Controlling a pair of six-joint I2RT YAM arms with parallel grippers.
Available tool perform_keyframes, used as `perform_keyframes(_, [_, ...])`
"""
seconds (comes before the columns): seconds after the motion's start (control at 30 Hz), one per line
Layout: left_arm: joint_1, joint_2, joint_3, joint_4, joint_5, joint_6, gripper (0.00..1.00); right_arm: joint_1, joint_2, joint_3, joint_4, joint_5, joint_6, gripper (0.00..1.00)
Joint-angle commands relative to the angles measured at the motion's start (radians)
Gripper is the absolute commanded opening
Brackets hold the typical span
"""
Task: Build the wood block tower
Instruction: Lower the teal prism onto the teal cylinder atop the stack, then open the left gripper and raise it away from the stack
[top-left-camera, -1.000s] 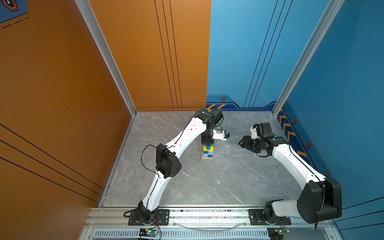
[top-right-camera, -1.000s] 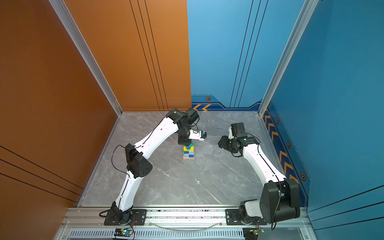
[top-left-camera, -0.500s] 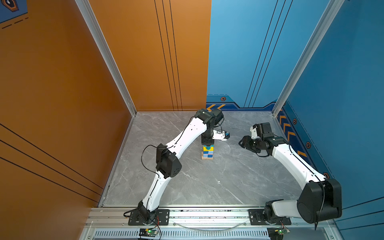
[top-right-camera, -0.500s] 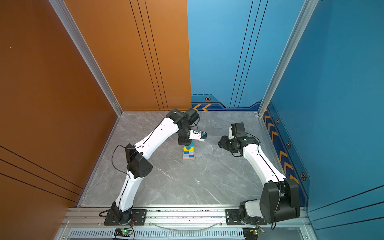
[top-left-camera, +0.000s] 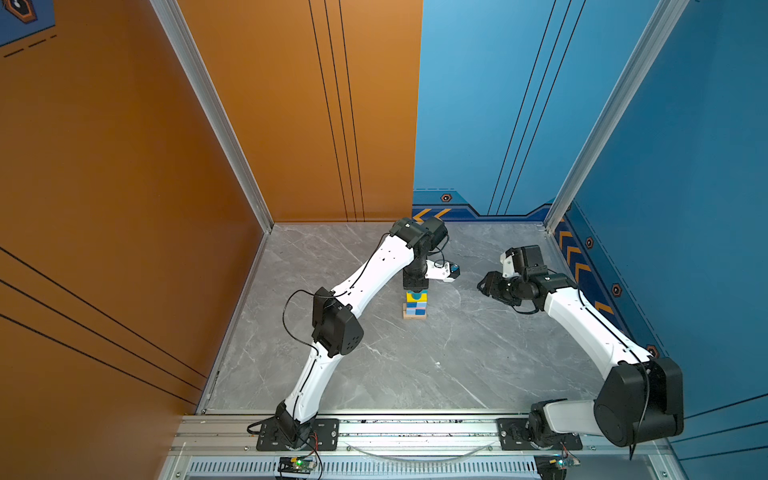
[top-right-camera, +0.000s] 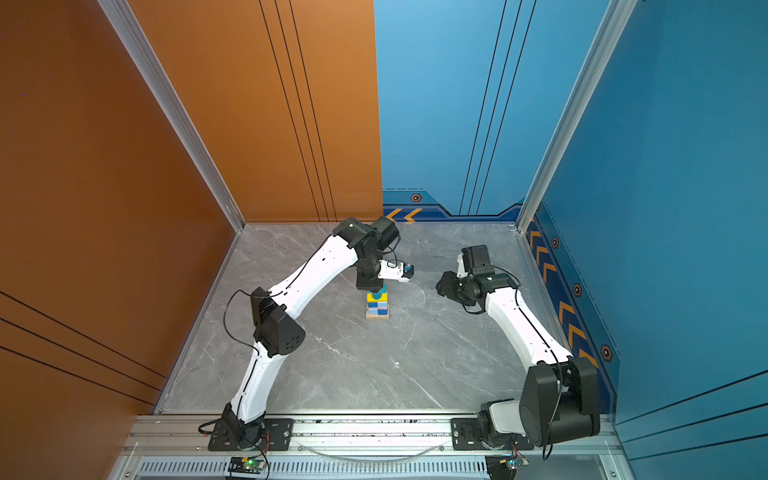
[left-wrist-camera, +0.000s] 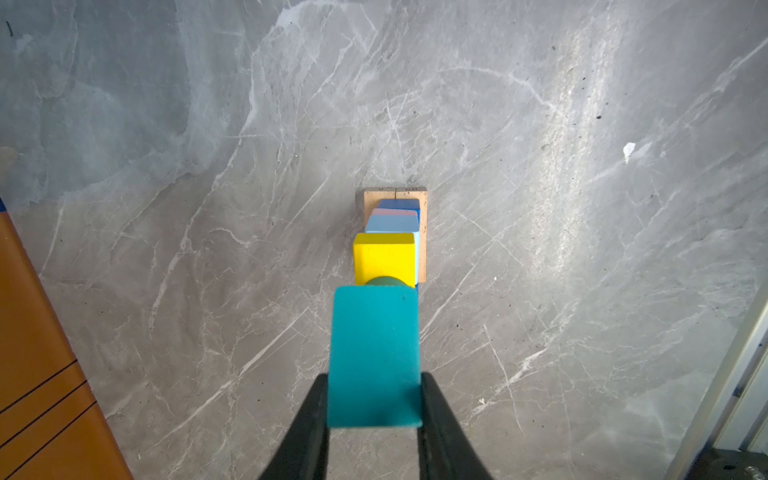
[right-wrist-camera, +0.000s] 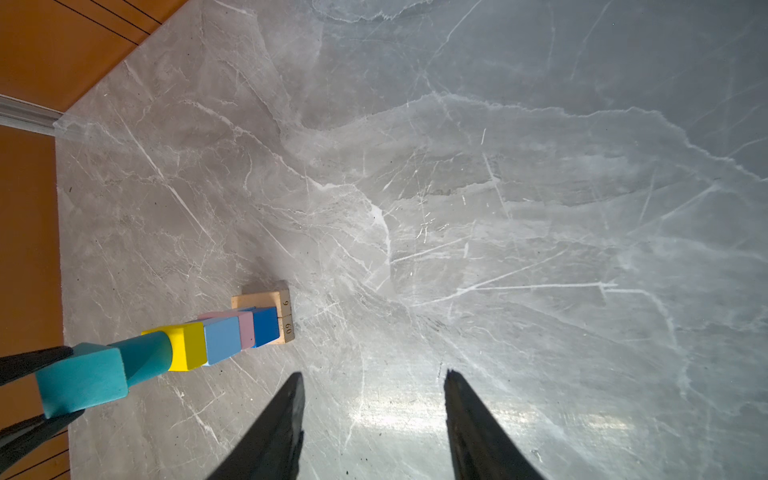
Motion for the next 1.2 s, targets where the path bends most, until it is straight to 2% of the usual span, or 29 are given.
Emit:
perform_keyframes(0.0, [-0.009,0.014,-0.021,-0.008,-0.013,0.017,0.32,0.003,0.012,-0.002,-0.001,-0.007,-0.004,0.56])
perform_keyframes(0.7, [-0.011,0.018,-0.023,-0.002,-0.026,0.012,0.46,0.001,0.011,-0.005,-0.001,-0.005,-0.004,0.56])
perform_keyframes(1.17, [-0.015,0.015,-0.017,0.007,-0.031,0.008,0.72,0.002,0.008,-0.007,-0.001,-0.005,-0.004,0.56])
